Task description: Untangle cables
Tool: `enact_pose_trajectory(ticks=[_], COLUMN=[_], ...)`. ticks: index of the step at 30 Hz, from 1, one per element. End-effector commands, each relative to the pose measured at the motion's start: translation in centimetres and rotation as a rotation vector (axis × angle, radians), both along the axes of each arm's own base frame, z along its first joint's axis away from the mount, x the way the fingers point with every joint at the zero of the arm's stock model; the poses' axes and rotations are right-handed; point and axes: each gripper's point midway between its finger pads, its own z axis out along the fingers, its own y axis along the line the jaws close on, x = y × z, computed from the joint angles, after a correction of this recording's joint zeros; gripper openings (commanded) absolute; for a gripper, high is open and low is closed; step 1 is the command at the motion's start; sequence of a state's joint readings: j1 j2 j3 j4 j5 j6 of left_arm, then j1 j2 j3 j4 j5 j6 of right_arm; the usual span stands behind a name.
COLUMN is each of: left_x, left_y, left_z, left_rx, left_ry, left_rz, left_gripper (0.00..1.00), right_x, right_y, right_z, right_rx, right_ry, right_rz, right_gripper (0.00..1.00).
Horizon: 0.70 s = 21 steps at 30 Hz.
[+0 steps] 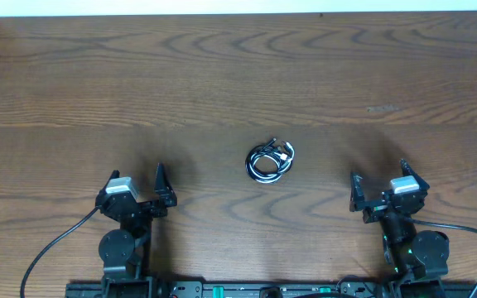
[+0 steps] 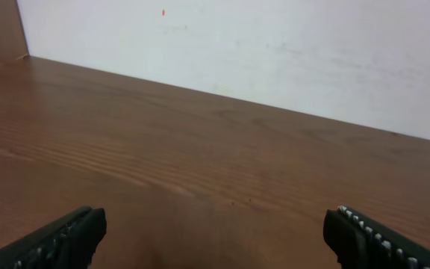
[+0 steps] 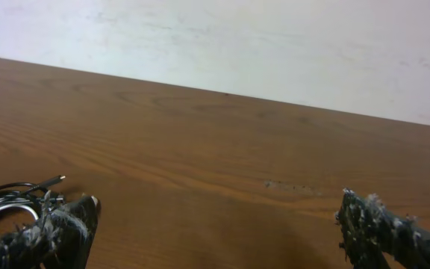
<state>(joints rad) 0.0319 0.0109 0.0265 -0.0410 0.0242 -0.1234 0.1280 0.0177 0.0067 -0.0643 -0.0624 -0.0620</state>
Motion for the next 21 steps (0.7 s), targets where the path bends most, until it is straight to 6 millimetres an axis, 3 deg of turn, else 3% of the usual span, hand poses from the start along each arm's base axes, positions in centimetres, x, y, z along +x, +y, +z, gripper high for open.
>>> enact_pose_trajectory(ticks=[1,9,21], left_x=[-0.2,-0.4,2.3], left_y=[0.3,0.3,0.0], left_z=[-0.2,0.1,2.9], left_rx=[-0.012,-0.014,-0.026], left_ry=[0.018,0.122,0.380], left_rz=[0.017,0.016,-0.004], left_gripper=[0.98,0.98,0.98], right_x=[0.0,0.1,2.3], right_y=[-0.1,-1.0,-0.6], right_z=[0.0,-0.2,0.6], right_rx=[0.017,0.054,0.024], right_ry=[0.004,0.062,0.258], right_rz=[-0.010,-0.068,-0.064], right_gripper=[0.99,0.99,0.99])
